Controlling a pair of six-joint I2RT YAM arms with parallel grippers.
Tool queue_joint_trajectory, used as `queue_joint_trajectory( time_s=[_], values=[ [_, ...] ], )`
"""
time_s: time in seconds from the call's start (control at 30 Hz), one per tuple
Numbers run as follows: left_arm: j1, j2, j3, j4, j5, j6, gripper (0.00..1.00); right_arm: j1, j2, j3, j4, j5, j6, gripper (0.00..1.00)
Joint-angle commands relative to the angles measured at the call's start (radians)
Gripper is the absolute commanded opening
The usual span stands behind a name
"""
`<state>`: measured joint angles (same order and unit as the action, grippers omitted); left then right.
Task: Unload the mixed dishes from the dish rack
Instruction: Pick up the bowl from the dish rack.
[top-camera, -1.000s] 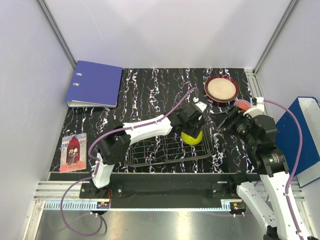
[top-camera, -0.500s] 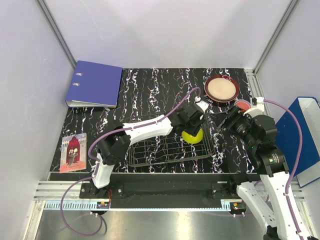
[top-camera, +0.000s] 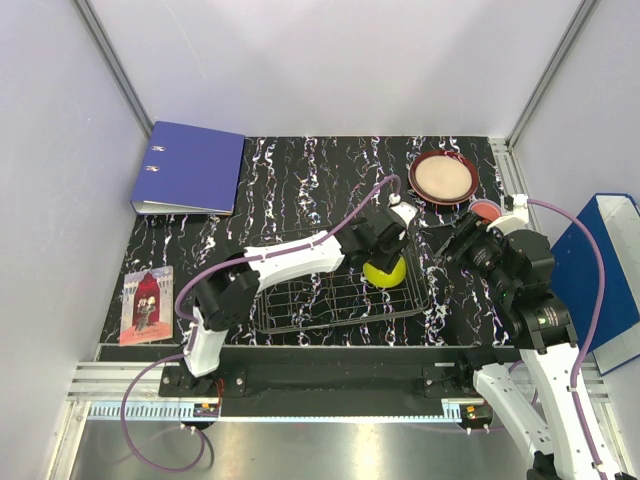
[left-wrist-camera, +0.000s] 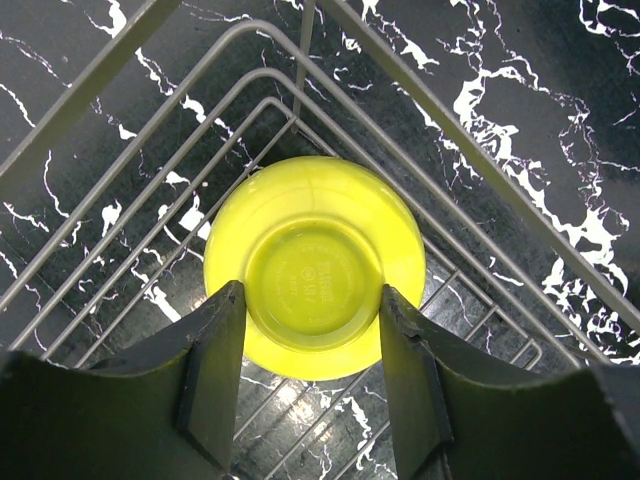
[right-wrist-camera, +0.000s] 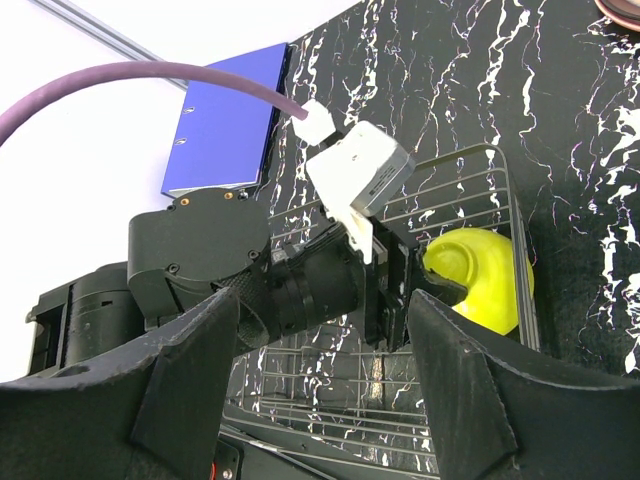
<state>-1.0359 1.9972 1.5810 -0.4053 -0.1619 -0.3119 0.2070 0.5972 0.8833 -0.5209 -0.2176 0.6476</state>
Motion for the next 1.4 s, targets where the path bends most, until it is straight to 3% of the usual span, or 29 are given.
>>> queue_joint_trajectory(
  time_s=[0.0,0.6,0.8,0.9,1.03,1.17,1.27,1.3,1.37],
  values=[
    [-0.007,-0.072,-0.021,-0.01,-0.013,-0.006,0.0,0.006,-0.005,0.022,0.004,0.026,-0.017,0.76],
    [-0.007,-0.215,-0.009,-0.027,-0.013,-0.012,0.0,0.008,-0.019,0.058,-0.013,0.04,-0.023,0.77],
    [0.039,-0.342,-0.117,0.052,0.037,-0.1,0.0,0.006,-0.027,0.111,-0.07,0.09,-0.074,0.77],
    [0.115,-0.417,-0.246,0.193,0.156,-0.212,0.0,0.006,-0.037,0.115,-0.083,0.092,-0.083,0.78],
    [0.249,-0.556,-0.458,0.518,0.407,-0.377,0.0,0.006,-0.051,0.103,-0.087,0.077,-0.071,0.78],
    [0.336,-0.588,-0.564,0.808,0.609,-0.539,0.0,0.006,-0.057,0.082,-0.065,0.044,-0.057,0.78],
    [0.385,-0.555,-0.662,1.183,0.726,-0.796,0.0,0.006,-0.068,0.056,-0.01,-0.021,-0.03,0.77],
    [0.396,-0.54,-0.7,1.382,0.739,-0.849,0.0,0.006,-0.071,0.048,0.008,-0.07,-0.019,0.77],
    [0.402,-0.482,-0.711,1.518,0.76,-0.965,0.0,0.006,-0.07,0.023,0.074,-0.123,0.019,0.76]
  ],
)
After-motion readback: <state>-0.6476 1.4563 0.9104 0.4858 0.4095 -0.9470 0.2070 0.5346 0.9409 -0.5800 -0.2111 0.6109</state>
